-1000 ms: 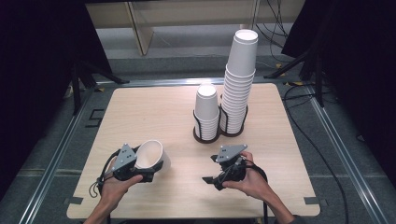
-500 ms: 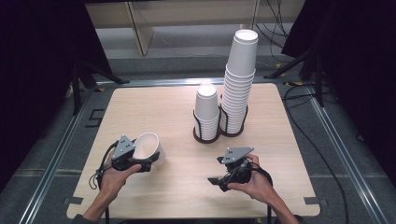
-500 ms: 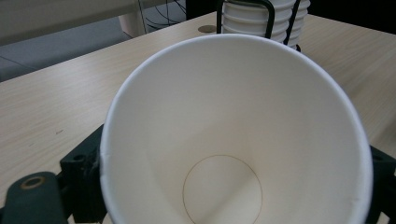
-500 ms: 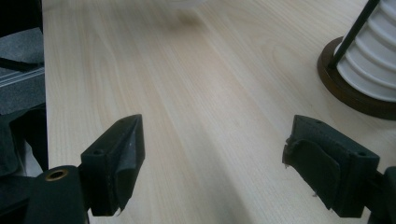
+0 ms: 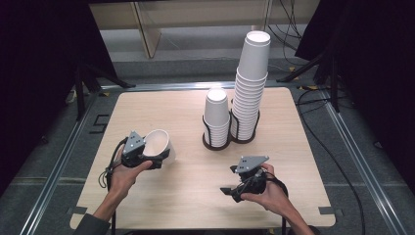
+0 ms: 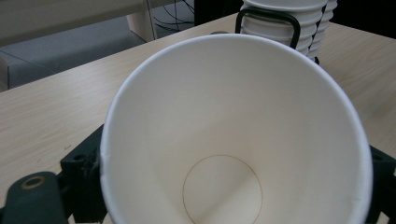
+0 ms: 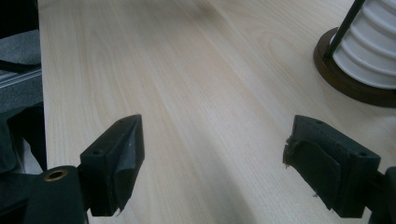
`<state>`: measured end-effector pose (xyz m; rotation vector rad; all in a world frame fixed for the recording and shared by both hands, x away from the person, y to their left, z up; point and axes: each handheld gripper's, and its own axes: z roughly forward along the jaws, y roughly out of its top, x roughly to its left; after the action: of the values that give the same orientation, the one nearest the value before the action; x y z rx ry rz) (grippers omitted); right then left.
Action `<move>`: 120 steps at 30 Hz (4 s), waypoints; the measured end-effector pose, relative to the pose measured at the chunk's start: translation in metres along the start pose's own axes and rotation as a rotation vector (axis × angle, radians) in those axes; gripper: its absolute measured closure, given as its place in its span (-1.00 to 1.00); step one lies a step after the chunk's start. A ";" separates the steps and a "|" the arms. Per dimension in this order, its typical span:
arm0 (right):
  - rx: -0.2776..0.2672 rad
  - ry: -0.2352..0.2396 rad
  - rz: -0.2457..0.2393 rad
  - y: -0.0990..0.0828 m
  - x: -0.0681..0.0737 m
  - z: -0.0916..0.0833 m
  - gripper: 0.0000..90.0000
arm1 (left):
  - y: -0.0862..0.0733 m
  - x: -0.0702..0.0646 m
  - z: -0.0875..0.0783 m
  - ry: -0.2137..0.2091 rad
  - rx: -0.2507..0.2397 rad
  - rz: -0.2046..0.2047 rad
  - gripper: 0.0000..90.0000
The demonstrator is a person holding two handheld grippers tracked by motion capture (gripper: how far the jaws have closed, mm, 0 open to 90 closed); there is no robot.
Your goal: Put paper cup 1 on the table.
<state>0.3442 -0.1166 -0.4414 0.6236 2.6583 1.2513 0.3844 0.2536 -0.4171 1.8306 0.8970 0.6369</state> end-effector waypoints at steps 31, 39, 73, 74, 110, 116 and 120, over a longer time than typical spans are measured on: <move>0.020 -0.013 -0.011 -0.002 -0.001 0.002 -0.56 | 0.002 0.053 0.042 0.084 0.049 -0.072 -0.75; 0.026 -0.013 -0.008 -0.004 -0.001 0.003 -0.55 | 0.001 0.065 0.053 0.143 0.095 -0.063 -0.75; 0.027 -0.012 -0.033 -0.005 -0.001 0.003 -0.55 | -0.002 0.094 0.084 0.268 0.155 -0.049 -0.84; 0.029 -0.012 -0.026 -0.005 -0.001 0.003 -0.55 | -0.003 0.093 0.084 0.269 0.148 -0.051 -0.84; 0.044 0.006 -0.025 -0.007 0.001 0.004 -0.54 | -0.044 0.096 0.071 0.236 0.143 -0.095 -0.68; 0.040 0.007 -0.020 -0.007 0.001 0.002 -0.54 | -0.047 0.091 0.063 0.231 0.127 -0.107 -0.68; 0.037 -0.001 -0.027 -0.007 0.001 0.001 -0.54 | -0.047 0.089 0.056 0.232 0.119 -0.116 -0.68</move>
<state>0.3418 -0.1189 -0.4473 0.5917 2.6855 1.1971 0.4643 0.3078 -0.4793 1.8184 1.2080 0.7465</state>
